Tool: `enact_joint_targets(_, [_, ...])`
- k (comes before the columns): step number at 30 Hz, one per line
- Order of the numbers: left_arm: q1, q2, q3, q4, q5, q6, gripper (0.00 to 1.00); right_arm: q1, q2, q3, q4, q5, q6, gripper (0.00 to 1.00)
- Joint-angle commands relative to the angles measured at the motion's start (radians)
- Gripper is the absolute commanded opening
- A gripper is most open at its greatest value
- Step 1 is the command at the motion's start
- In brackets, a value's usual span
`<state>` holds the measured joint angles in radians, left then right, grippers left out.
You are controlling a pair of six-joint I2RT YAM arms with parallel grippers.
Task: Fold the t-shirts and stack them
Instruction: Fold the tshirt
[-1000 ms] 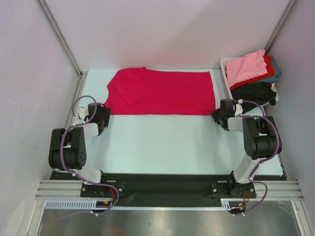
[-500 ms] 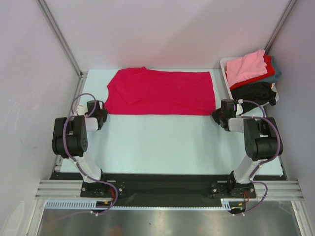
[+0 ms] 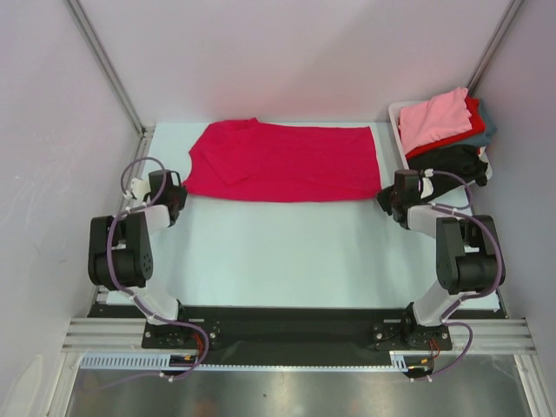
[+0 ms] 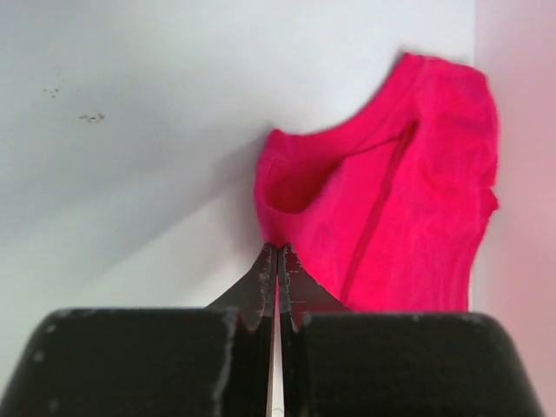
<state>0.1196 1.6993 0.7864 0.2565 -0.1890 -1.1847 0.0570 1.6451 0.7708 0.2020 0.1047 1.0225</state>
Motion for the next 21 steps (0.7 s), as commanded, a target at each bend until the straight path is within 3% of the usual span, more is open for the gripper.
enact_joint_targets(1, [0.006, -0.111, 0.069, -0.072, -0.024, 0.028, 0.00, -0.017, -0.056, 0.102, -0.071, 0.013, -0.022, 0.00])
enact_joint_targets(6, [0.008, -0.223, 0.166, -0.193, 0.017, 0.028, 0.00, -0.049, -0.129, 0.223, -0.145, -0.019, -0.021, 0.00])
enact_joint_targets(10, [0.005, -0.309, 0.134, -0.203, 0.061, -0.015, 0.00, -0.086, -0.205, 0.208, -0.188, -0.007, -0.016, 0.00])
enact_joint_targets(21, [0.005, -0.545, -0.321, -0.172, 0.033, -0.047, 0.00, -0.086, -0.367, -0.234, -0.119, -0.023, 0.042, 0.00])
